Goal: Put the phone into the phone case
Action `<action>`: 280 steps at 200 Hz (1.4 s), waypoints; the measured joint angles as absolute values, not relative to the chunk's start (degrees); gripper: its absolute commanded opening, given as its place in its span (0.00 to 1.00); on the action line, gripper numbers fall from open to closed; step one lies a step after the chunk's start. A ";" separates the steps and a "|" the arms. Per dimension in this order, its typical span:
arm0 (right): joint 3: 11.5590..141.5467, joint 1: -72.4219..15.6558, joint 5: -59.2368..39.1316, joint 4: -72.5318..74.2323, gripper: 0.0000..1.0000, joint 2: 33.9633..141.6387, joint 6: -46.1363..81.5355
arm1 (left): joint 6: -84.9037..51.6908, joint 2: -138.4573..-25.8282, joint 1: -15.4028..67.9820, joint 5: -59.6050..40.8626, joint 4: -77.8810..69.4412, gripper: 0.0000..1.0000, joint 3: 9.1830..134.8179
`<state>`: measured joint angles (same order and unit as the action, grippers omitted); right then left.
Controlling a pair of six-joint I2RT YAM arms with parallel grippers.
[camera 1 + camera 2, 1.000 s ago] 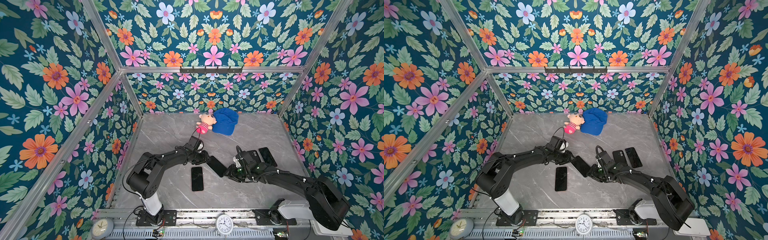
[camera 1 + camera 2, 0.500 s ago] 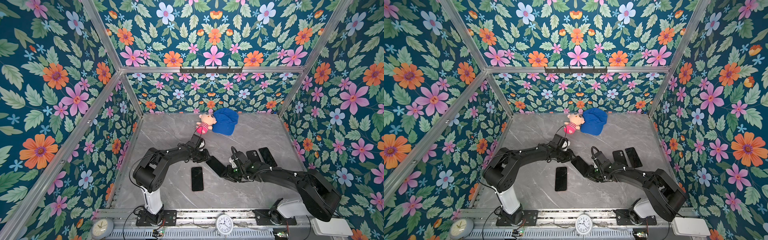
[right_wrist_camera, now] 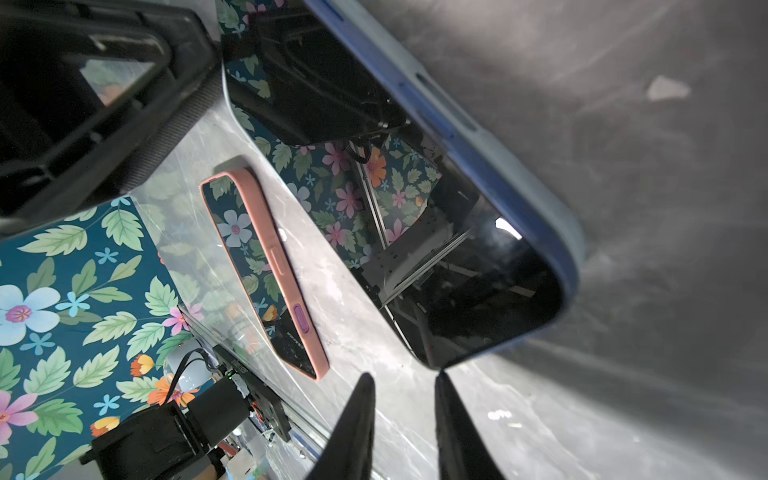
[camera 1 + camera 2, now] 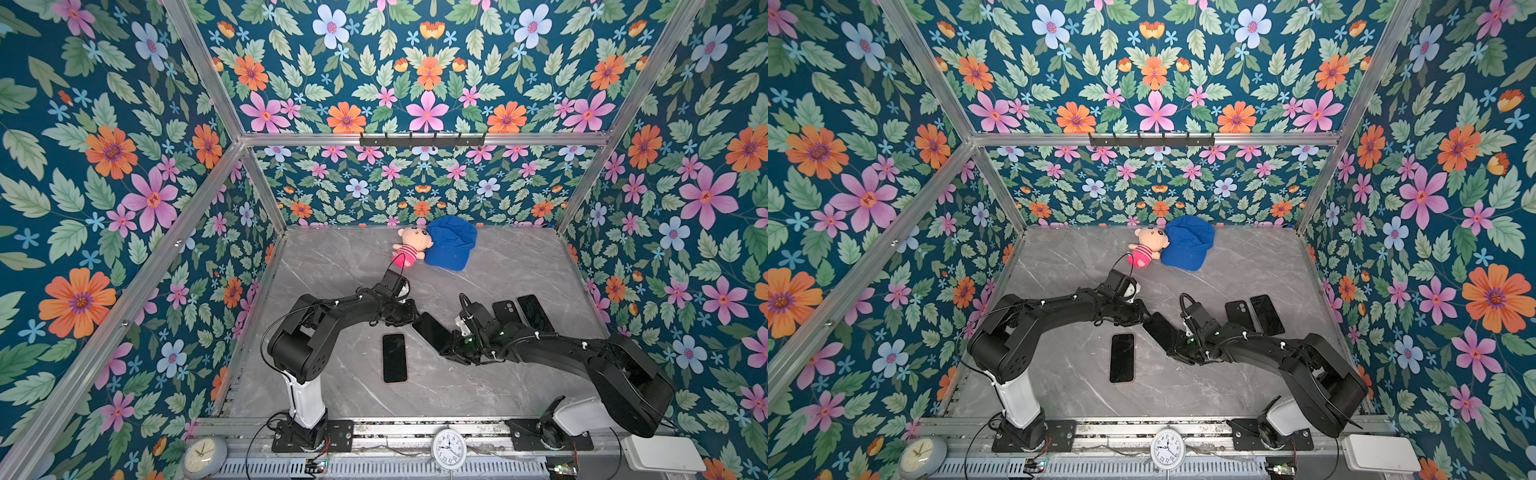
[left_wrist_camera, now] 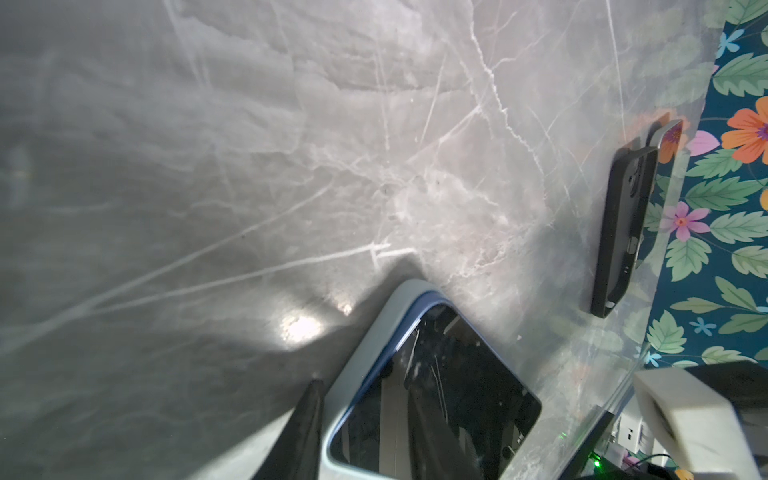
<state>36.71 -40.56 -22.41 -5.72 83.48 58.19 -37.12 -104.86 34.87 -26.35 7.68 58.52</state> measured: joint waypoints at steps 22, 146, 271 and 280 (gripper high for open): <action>36.71 -40.56 -22.31 -5.69 0.26 84.18 58.22 | -37.12 -104.86 34.87 -26.35 7.53 0.36 58.43; 37.98 -40.53 -22.35 -6.37 0.18 85.71 58.35 | -37.15 -104.90 34.81 -25.98 7.01 0.36 58.22; 38.87 -41.41 -22.35 -6.96 0.40 83.77 56.88 | -36.36 -102.45 33.80 -25.39 8.62 0.63 58.13; 38.94 -41.41 -22.46 -7.75 0.41 83.11 56.69 | -35.88 -102.13 33.54 -25.21 9.30 0.63 58.52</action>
<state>38.94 -41.41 -22.46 -7.75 83.11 56.69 -35.88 -102.13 33.54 -25.21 9.30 58.52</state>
